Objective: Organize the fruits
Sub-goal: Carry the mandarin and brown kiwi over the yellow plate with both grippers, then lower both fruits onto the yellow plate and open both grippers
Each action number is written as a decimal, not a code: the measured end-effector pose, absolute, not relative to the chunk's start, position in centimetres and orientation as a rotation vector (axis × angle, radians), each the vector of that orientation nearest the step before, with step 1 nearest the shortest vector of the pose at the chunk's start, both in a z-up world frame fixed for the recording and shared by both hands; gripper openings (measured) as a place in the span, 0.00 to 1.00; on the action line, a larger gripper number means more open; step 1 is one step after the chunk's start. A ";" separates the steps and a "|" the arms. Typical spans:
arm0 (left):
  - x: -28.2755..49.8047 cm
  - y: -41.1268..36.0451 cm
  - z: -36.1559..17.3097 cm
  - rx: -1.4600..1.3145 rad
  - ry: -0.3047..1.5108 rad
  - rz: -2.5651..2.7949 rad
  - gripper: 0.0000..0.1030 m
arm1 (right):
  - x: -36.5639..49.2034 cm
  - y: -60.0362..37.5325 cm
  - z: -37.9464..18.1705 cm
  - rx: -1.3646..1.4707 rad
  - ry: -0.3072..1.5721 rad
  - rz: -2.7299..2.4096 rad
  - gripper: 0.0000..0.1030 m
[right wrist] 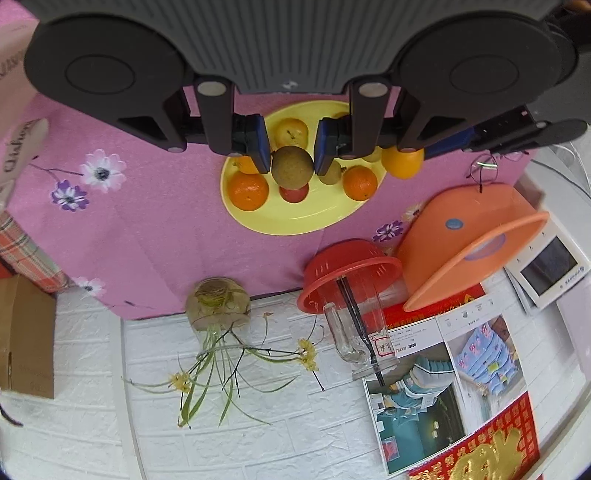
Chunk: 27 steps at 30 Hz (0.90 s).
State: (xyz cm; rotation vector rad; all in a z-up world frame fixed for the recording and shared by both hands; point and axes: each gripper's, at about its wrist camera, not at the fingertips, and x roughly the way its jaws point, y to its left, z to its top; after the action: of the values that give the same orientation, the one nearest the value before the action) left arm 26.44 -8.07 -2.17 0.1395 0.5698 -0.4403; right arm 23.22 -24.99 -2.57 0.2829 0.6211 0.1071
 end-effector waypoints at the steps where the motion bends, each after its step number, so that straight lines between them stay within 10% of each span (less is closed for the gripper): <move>1: 26.8 -8.2 -2.3 0.143 0.572 -0.436 0.28 | 23.6 -25.0 -2.7 0.294 0.625 0.111 0.74; 27: 30.9 -9.6 -5.1 0.157 0.633 -0.447 0.28 | 27.6 -24.7 -5.1 0.274 0.670 0.107 0.74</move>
State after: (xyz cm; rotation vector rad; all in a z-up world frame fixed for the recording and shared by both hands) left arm 30.90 -9.60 -5.11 0.1570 0.6329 -0.4471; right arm 27.58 -24.70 -5.06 0.2735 0.6699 0.1069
